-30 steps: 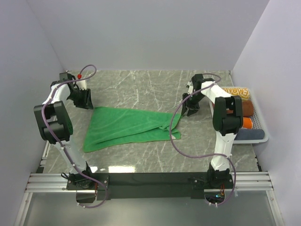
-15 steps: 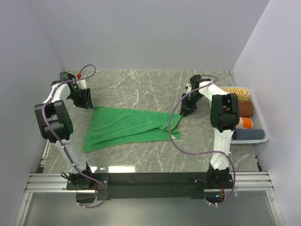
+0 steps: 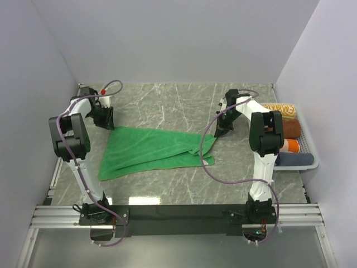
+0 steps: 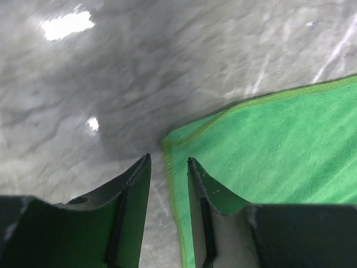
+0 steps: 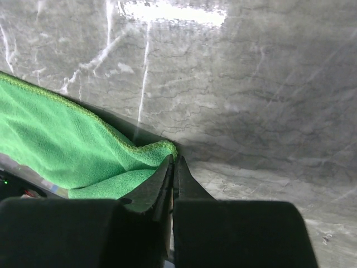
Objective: Roll the towels
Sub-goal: Flatten the towel
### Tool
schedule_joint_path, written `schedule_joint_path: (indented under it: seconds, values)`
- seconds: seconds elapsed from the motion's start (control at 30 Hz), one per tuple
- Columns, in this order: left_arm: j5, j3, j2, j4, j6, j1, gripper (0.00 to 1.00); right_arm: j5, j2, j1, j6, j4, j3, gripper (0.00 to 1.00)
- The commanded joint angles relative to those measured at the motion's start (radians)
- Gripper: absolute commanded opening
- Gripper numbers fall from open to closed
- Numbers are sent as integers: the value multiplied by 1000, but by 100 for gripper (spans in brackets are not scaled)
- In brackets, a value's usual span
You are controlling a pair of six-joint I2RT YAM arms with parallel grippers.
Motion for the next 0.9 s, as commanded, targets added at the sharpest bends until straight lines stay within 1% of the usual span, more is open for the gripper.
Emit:
schedule_joint_path:
  seconds: [0.0,0.13,0.2,0.33,0.47,0.6,0.7,0.73,0.83,0.87]
  values:
    - [37,9,-7,30,90,-27,39,-29,-52,-7,-32,-6,18,0]
    - [25,12,13,51,130,-45,39,-36,-58,-7,-71,-17,27,0]
    - [-2,14,16,71,139,-54,40,-38,-66,-7,-81,-20,32,0]
    - [-47,31,25,80,205,-68,42,-46,-63,-7,-95,-35,50,0]
    - [-56,61,54,30,288,-74,42,-55,-57,-7,-109,-49,61,0]
    - [-62,57,71,20,337,-76,42,-53,-57,-6,-123,-57,72,0]
    - [-59,45,77,16,352,-77,38,-66,-63,-6,-135,-63,82,0]
    - [-41,46,79,8,357,-77,32,-69,-66,-6,-135,-60,82,0]
    - [23,37,68,-18,374,-82,23,-72,-80,-7,-167,-54,90,0]
    - [43,28,59,-21,380,-82,22,-72,-78,-7,-172,-55,98,0]
